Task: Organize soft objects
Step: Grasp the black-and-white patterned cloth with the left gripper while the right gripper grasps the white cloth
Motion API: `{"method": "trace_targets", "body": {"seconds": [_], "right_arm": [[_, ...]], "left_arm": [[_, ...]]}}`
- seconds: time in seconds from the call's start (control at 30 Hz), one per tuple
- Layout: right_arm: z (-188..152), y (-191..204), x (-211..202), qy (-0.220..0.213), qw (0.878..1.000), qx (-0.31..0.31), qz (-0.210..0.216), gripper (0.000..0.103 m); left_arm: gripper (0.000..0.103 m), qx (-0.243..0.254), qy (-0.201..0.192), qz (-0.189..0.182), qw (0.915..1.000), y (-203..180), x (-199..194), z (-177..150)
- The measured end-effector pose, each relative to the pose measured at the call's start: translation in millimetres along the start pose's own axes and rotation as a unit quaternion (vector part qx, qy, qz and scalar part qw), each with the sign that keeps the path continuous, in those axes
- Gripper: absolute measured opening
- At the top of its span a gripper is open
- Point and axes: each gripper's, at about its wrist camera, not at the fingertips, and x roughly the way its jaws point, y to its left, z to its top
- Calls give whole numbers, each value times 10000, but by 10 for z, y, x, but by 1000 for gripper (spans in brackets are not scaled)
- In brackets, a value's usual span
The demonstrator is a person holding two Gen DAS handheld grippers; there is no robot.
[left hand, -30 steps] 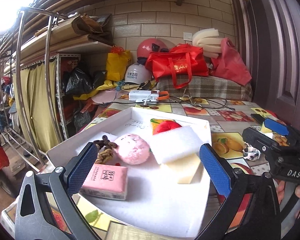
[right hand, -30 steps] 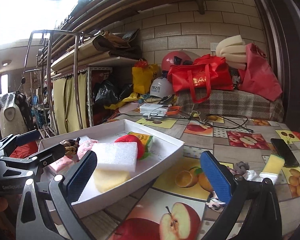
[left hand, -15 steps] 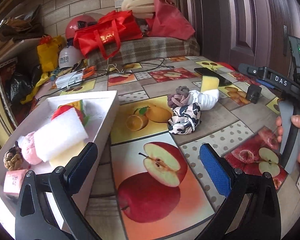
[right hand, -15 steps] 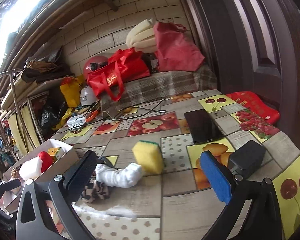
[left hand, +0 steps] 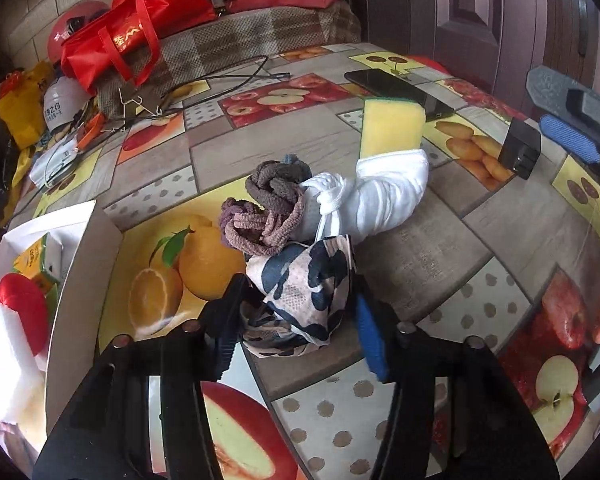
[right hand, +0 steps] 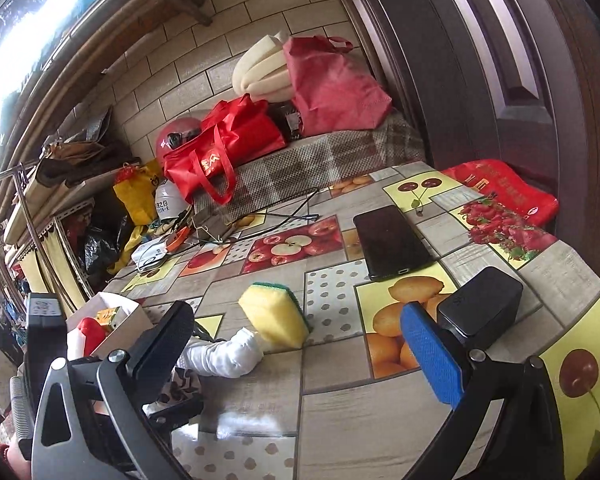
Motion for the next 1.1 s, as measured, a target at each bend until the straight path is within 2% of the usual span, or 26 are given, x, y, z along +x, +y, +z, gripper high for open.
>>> {"method": "trace_targets", "body": {"seconds": [0.03,0.07,0.17,0.23,0.37,0.47,0.53,0.67,0.7,0.73,0.8,1.0,1.1], "right_arm": [[-2,0,13,40,10000,1,29,103],[-4,13,28,115,9999,-37,66,103],[-29,162,122,490,9976,-438,237,103],[-69,329,207,777,9919,-920,407,103],[-212,708,387,1260,9664,-2188,479,94],[-319,888,559,1590,9497,-2649,509,93],[-352,943,672,1792,9447,-2697,523,93],[-390,923,789,2116,9401,-2609,588,93],[-391,912,784,2151,9400,-2569,640,89],[-401,896,789,2236,9385,-2536,703,75],[-437,881,816,2486,9330,-2473,813,61],[-464,887,692,2477,9300,-2531,984,50],[-463,877,578,2292,9353,-2540,897,45]], "left_arm": [[47,-97,-40,-76,9999,38,-26,-16],[41,-199,-48,-164,9997,78,-41,-29],[41,-486,-131,-433,9978,169,-158,-135],[41,-573,-180,-541,9967,200,-273,-244],[41,-583,-507,-322,9965,237,-579,-466],[41,-646,-840,-43,9944,279,-764,-561],[41,-731,-959,28,9927,320,-807,-582],[41,-801,-876,-12,9929,366,-773,-571],[41,-810,-870,-26,9929,375,-772,-576],[41,-820,-860,-40,9929,382,-768,-573],[41,-849,-841,-85,9928,398,-769,-580],[41,-919,-948,-93,9912,419,-807,-591],[41,-891,-1044,-31,9905,404,-845,-596]]}}
